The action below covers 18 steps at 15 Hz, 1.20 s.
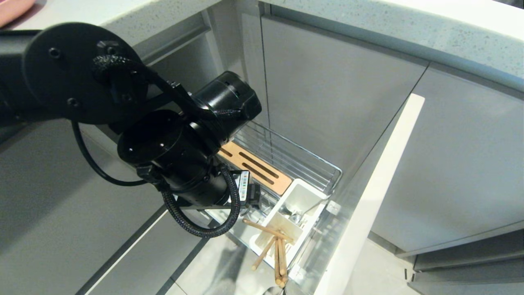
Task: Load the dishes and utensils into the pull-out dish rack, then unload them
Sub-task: Take the chopsticks out of the cupboard
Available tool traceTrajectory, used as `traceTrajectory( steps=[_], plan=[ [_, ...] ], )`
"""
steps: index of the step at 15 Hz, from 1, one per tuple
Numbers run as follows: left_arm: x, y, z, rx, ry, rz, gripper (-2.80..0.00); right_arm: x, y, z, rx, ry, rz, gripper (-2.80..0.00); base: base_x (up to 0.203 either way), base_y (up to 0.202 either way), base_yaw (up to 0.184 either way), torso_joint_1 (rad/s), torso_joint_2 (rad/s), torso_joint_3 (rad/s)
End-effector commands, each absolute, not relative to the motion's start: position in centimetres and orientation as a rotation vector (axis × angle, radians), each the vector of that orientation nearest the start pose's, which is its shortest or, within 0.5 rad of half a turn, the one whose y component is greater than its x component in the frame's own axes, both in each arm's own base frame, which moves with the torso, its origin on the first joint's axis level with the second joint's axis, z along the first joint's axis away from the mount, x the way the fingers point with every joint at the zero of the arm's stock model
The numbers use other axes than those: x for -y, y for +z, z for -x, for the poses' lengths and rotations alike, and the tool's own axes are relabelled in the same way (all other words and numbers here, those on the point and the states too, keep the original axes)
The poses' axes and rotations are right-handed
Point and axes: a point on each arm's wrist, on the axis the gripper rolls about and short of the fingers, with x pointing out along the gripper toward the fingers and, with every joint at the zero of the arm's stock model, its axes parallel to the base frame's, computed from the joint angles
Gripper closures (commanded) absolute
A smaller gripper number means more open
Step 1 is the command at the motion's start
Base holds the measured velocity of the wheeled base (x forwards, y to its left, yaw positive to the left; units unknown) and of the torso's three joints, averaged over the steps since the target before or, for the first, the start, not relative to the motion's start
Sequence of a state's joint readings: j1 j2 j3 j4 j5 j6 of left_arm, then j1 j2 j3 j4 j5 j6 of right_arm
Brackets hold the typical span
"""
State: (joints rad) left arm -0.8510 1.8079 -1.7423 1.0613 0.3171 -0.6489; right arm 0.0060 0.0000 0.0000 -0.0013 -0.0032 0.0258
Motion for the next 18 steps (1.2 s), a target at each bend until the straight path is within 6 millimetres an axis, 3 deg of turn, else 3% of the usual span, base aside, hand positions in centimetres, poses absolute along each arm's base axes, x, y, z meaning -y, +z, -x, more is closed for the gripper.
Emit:
traceTrajectory(
  steps=[1, 18],
  plan=[
    [21.4, 26.3, -19.8, -1.046, -0.131, -0.053, -2.8, 0.0, 7.5, 2.3, 0.0, 0.003, -0.026, 0.0, 0.0, 0.0, 0.0, 0.0, 0.0, 0.0],
    [21.6, 24.7, -17.1, -1.192, -0.127, -0.268, -2.8, 0.0, 7.5, 2.3, 0.0, 0.003, -0.026, 0.0, 0.0, 0.0, 0.0, 0.0, 0.0, 0.0]
  ],
)
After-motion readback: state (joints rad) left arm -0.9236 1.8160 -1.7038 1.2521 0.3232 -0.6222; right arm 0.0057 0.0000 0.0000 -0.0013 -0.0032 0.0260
